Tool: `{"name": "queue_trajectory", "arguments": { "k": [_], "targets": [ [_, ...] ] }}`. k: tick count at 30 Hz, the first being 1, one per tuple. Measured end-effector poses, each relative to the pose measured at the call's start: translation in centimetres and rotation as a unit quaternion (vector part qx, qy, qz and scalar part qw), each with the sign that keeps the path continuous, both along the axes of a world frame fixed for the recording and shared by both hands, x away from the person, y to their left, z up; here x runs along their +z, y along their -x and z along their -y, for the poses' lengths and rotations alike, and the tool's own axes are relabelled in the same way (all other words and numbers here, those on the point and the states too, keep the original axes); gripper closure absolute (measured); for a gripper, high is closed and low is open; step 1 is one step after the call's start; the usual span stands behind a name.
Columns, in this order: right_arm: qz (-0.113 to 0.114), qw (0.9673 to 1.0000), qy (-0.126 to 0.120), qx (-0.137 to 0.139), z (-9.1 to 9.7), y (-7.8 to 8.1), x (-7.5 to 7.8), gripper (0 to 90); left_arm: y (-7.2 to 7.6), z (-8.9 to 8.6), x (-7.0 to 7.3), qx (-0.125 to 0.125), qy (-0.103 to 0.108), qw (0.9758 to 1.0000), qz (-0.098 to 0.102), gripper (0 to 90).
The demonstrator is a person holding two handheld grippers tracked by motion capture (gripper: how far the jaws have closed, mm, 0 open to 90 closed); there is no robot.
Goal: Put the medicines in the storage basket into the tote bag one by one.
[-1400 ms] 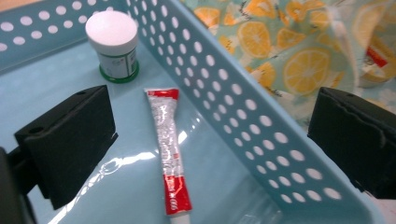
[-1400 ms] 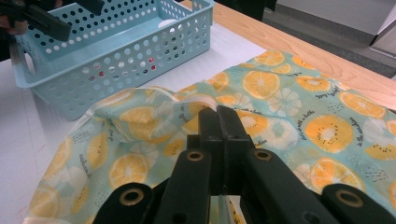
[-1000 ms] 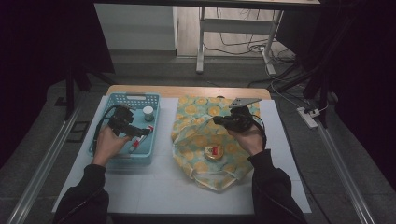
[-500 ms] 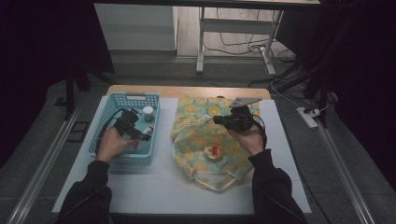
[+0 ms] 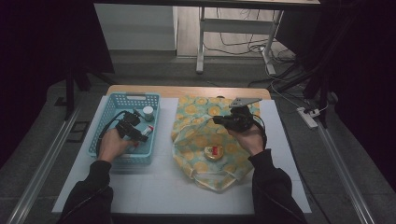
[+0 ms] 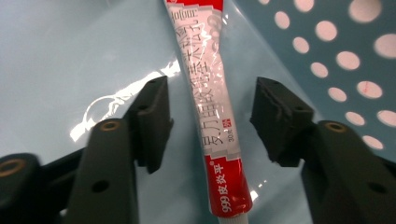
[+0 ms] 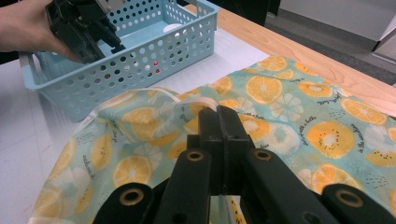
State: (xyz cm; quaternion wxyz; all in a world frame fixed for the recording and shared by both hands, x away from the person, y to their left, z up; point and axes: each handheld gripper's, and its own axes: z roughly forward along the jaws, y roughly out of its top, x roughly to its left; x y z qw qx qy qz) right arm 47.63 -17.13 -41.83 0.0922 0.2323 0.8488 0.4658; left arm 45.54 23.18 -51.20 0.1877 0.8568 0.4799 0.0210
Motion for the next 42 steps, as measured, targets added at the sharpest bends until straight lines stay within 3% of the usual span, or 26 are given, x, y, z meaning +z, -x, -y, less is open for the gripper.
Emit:
{"name": "queue_trajectory", "arguments": {
  "k": [8,15,25,42],
  "targets": [
    [0.001,1.0000,-0.002,-0.001,0.1,0.0,0.1,90.0,-0.1,-0.2,0.0,0.017,0.009,0.9997,-0.013,68.6],
    [0.001,1.0000,-0.003,-0.001,0.1,0.0,0.0,90.0,-0.2,-0.4,0.0,0.032,0.016,0.9992,-0.017,72.0],
    [0.002,1.0000,-0.004,-0.002,0.2,0.0,0.1,90.0,-0.4,-0.2,0.2,0.040,0.006,0.9989,-0.021,72.4],
    [0.003,1.0000,-0.004,-0.002,0.1,0.0,0.1,90.0,0.2,-1.1,2.0,0.053,0.028,0.9979,0.025,72.6]
  ]
}}
